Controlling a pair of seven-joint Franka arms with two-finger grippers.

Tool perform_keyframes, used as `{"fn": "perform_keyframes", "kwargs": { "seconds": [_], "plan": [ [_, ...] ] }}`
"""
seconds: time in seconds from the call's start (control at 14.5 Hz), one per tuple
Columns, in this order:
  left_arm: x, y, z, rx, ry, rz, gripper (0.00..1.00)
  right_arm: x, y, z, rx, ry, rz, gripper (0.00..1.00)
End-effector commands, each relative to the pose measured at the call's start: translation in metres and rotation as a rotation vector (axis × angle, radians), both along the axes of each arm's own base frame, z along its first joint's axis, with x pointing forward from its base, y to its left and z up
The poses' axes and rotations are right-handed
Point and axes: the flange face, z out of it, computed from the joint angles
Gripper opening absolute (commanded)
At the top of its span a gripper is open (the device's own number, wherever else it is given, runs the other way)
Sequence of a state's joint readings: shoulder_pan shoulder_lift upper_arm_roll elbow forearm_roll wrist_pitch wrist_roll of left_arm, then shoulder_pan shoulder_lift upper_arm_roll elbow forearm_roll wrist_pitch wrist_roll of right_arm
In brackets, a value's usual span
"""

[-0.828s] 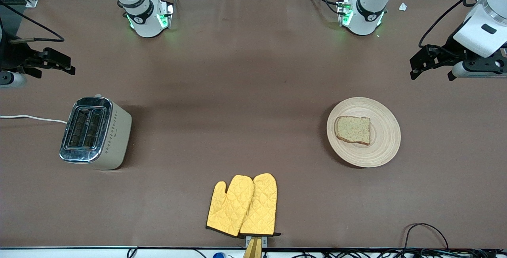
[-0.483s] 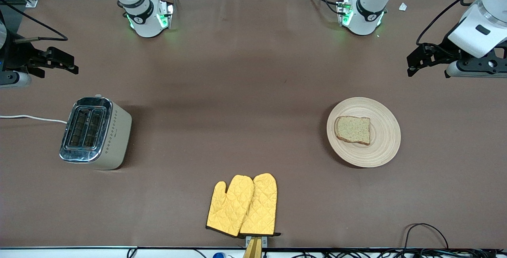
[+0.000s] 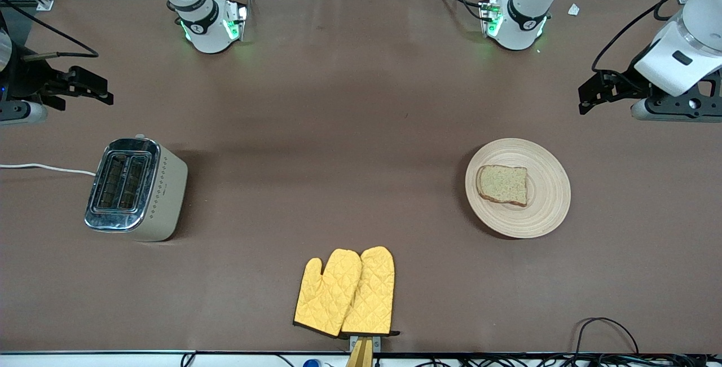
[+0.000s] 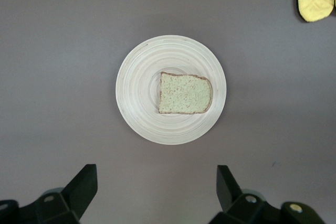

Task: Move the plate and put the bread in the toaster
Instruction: 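Move the left gripper down beside the wooden plate's rim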

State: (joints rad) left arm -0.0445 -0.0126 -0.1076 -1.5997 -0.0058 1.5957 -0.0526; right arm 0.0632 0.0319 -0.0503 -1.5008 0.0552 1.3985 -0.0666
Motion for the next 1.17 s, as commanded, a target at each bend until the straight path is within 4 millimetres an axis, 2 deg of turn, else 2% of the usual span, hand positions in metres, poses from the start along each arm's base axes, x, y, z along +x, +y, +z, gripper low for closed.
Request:
{"fn": "perform_keyframes", "kwargs": {
  "seconds": [0.0,0.14,0.21,0.34,0.41,0.55,0.69,1.1],
  "plan": [
    [0.014,0.046,-0.020,-0.071,0.054,-0.022,1.00,-0.006,0.000,0.007,0.007,-0.003,-0.014,1.00],
    [0.039,0.096,-0.072,-0.163,0.135,0.010,1.00,-0.006,0.002,0.007,0.007,-0.001,-0.011,1.00],
    [0.050,0.134,-0.107,-0.251,0.173,0.025,1.00,-0.006,0.001,0.007,0.007,-0.001,-0.012,1.00],
    [0.065,0.191,-0.181,-0.422,0.229,0.041,1.00,-0.006,0.000,0.007,0.007,-0.003,-0.014,1.00],
    [0.067,0.218,-0.225,-0.493,0.264,0.060,1.00,-0.006,-0.001,0.007,0.007,-0.003,-0.017,1.00],
    [0.074,0.250,-0.293,-0.643,0.265,0.013,1.00,-0.006,0.000,0.007,0.007,-0.001,-0.014,1.00],
    [0.077,0.273,-0.353,-0.751,0.260,-0.008,1.00,-0.006,0.000,0.006,0.006,0.000,-0.014,1.00],
    [0.080,0.267,-0.433,-0.869,0.239,0.014,1.00,-0.006,0.000,0.006,0.006,0.000,-0.014,1.00]
  ]
}}
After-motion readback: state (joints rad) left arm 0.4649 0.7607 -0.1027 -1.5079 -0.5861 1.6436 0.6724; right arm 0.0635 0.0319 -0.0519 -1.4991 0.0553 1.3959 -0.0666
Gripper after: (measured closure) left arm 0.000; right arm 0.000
